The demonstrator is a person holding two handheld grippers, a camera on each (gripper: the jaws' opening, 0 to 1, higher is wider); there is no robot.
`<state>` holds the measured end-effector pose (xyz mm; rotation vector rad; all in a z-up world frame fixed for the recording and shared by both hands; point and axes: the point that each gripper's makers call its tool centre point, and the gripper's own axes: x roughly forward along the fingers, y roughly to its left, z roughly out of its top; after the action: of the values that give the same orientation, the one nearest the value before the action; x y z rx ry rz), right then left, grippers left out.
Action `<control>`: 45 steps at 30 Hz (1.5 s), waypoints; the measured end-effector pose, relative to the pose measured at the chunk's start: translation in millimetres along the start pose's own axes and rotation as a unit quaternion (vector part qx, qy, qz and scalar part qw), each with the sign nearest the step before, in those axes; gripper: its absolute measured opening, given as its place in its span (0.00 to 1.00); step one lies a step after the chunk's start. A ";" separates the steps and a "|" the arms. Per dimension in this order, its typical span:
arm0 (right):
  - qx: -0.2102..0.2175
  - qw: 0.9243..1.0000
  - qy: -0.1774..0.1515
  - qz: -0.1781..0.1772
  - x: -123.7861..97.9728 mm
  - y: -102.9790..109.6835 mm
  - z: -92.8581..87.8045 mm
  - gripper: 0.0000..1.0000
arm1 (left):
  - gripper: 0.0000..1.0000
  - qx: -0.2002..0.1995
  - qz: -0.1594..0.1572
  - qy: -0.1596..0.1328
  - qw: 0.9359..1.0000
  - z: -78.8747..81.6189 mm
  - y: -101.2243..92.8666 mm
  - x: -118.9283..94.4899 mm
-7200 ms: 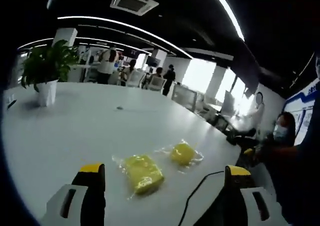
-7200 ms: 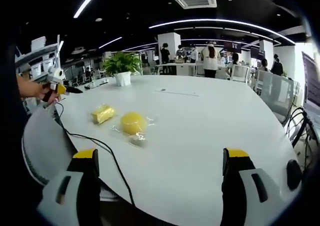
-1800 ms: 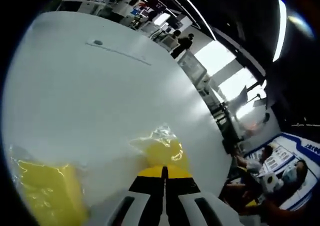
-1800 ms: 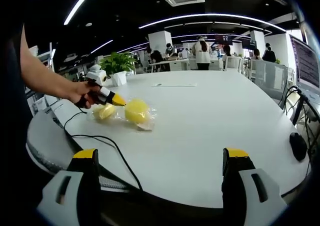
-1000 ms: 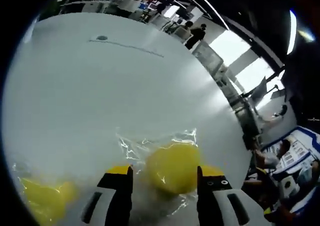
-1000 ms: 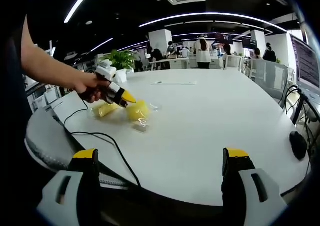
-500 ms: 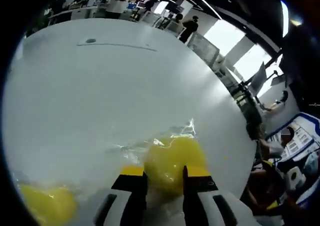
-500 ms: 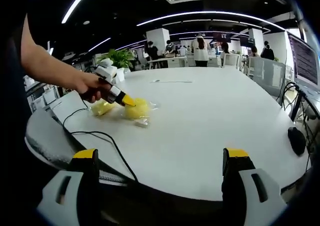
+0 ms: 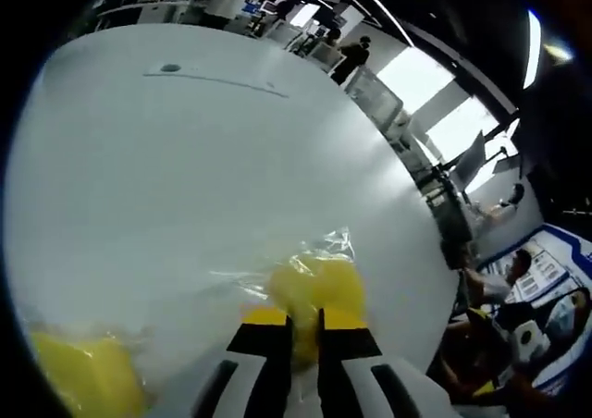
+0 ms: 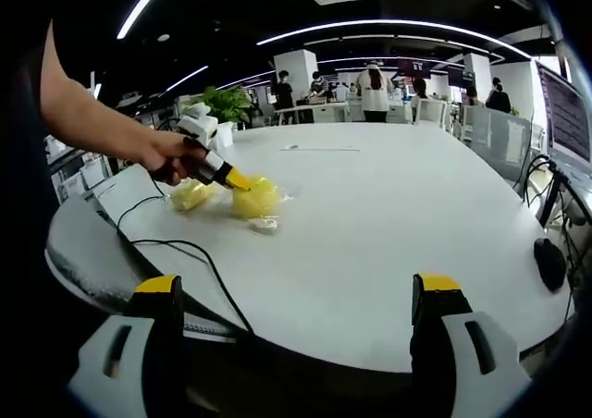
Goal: Compare the silicone blocks by pressing each to a similar depth, holding the contact briefly, and releasing to observe deformation and rebound differences across the visible hardness samples.
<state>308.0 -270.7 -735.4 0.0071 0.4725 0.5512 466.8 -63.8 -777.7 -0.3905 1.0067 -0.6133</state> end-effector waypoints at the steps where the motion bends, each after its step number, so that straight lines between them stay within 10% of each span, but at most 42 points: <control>1: 0.000 1.000 -0.001 -0.001 -0.4 -0.4 0.9 0.97 | 0.06 0.001 0.000 -0.001 1.000 0.0 0.8 0.4; 20: 0.014 1.000 -0.006 0.003 0.3 -5.1 7.7 0.97 | 0.04 0.037 0.001 -0.039 0.999 12.3 2.4 -13.4; 45: 0.005 1.000 -0.018 0.007 4.5 -1.0 26.8 0.97 | 0.02 0.112 -0.022 -0.177 0.978 79.7 -27.0 -80.4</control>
<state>323.5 -266.1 -713.6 0.0304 0.4396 0.5608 497.0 -30.9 -670.3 -0.3090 0.5829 -0.6627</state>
